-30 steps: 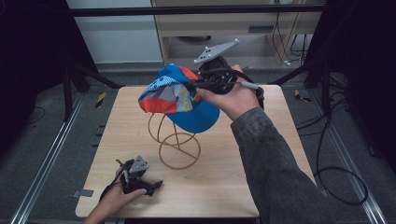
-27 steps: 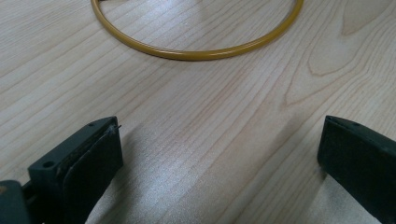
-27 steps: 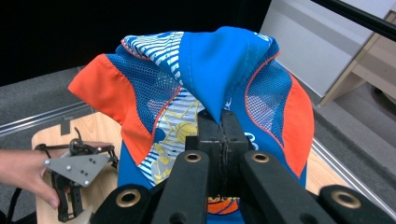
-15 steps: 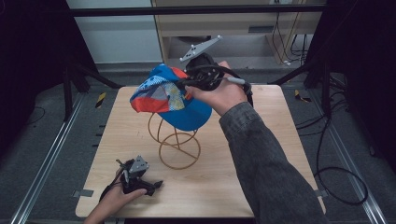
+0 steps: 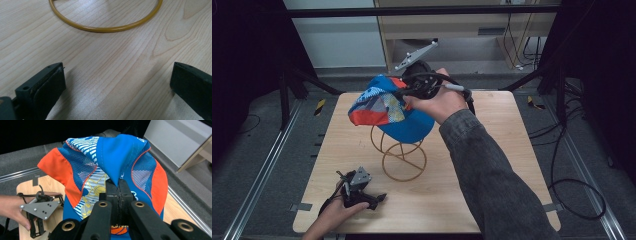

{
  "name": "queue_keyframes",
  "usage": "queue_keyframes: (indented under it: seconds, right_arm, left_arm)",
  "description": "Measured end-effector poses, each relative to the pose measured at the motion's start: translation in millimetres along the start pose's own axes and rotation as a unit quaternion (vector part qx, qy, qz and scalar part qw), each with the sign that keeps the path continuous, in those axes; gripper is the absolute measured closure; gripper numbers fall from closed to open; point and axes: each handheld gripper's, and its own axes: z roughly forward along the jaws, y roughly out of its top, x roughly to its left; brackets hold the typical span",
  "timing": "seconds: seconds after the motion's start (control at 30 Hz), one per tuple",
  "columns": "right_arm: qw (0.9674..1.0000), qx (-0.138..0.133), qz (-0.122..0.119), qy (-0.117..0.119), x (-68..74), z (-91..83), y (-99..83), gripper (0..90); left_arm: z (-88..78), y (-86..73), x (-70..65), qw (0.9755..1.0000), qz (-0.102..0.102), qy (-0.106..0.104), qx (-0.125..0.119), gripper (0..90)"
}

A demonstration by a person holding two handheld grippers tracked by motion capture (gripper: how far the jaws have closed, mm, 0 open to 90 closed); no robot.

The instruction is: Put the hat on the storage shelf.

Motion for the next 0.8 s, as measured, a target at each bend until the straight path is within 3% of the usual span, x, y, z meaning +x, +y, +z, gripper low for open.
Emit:
queue_keyframes:
  seconds: [0.4, 0.8]
  right_arm:
    - [0.9989, 0.042, -0.019, 0.014, 7.7, 27.2, 1.1, 89.8]
    - [0.9982, 0.051, -0.017, 0.024, 9.7, 38.6, -3.8, 89.5]
  left_arm:
    - [0.0, 0.0, 0.1, 1.0000, 0.001, 0.000, 0.000, 0.0]
    - [0.1, -0.1, 0.1, 1.0000, 0.001, -0.001, -0.001, 0.0]
